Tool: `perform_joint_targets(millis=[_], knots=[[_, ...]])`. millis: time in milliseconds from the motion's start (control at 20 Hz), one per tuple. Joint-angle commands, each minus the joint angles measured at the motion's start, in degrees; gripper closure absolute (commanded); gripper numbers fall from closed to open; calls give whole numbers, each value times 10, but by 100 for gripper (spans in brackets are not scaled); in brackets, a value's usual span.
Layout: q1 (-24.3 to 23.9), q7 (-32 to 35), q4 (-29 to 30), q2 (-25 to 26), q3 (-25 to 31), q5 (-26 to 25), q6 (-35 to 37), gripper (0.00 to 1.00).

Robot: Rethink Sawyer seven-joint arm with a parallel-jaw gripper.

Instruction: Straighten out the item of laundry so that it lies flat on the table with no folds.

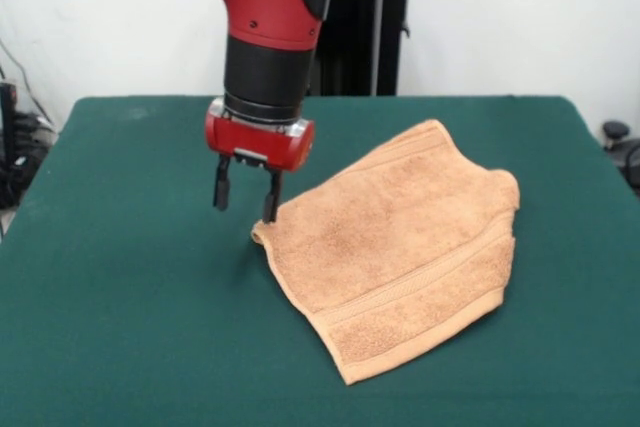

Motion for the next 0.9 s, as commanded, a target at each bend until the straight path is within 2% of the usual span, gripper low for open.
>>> perform_joint_targets(millis=[50, 550, 900], knots=[[-13, -80, 42, -5, 57, 23, 84, 0], [-39, -103, 39, -10, 71, 10, 91, 0], [-32, -84, 37, -7, 75, 15, 92, 0]])
